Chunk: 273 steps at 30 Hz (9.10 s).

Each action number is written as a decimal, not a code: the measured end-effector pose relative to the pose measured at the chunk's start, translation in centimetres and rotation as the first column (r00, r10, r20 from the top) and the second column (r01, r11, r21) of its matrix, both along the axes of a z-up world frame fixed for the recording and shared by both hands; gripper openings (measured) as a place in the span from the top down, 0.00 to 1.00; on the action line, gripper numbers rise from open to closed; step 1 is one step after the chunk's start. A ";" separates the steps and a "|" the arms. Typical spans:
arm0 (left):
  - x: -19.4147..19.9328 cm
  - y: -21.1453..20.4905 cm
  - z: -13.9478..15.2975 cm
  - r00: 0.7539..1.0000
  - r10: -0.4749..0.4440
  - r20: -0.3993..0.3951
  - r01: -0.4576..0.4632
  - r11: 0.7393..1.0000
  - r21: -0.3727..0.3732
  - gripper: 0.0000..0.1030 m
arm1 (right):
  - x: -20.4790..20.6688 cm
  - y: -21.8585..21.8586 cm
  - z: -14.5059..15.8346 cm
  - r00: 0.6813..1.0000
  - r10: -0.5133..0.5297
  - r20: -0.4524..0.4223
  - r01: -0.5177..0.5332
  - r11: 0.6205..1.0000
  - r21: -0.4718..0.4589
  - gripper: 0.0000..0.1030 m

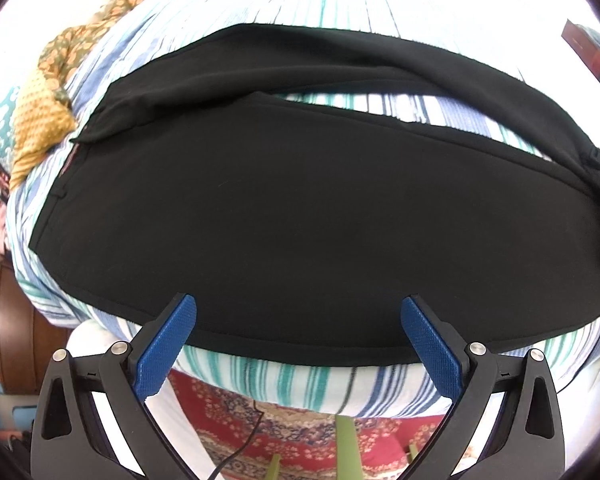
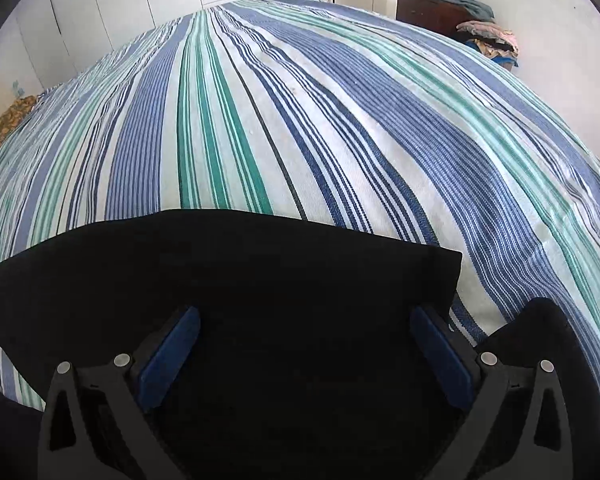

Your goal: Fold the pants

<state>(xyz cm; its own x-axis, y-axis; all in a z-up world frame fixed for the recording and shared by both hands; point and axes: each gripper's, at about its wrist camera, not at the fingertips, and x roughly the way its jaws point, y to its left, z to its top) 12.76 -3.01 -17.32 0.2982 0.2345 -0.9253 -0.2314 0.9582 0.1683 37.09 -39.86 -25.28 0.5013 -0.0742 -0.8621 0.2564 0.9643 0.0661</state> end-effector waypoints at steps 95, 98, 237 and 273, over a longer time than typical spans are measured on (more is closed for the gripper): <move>-1.3 3.6 -2.1 0.991 0.129 -0.028 -0.130 0.989 -0.072 0.01 | 0.1 0.1 -0.2 1.000 0.002 -0.011 -0.002 1.000 -0.010 0.00; -1.3 3.4 -2.0 0.992 0.126 -0.030 -0.128 0.989 -0.067 0.01 | 0.1 0.1 -0.2 1.000 0.002 -0.011 -0.002 1.000 -0.010 0.00; 21.5 25.3 -0.5 0.931 0.365 0.023 -0.253 0.687 -0.681 0.01 | -14.8 -5.6 21.8 0.869 0.123 0.479 -0.438 0.642 0.629 0.92; -3.7 21.2 -2.3 0.880 0.441 0.176 -0.270 0.770 -0.579 0.71 | -13.3 -14.5 3.3 0.993 0.065 -0.102 0.004 0.827 0.562 0.88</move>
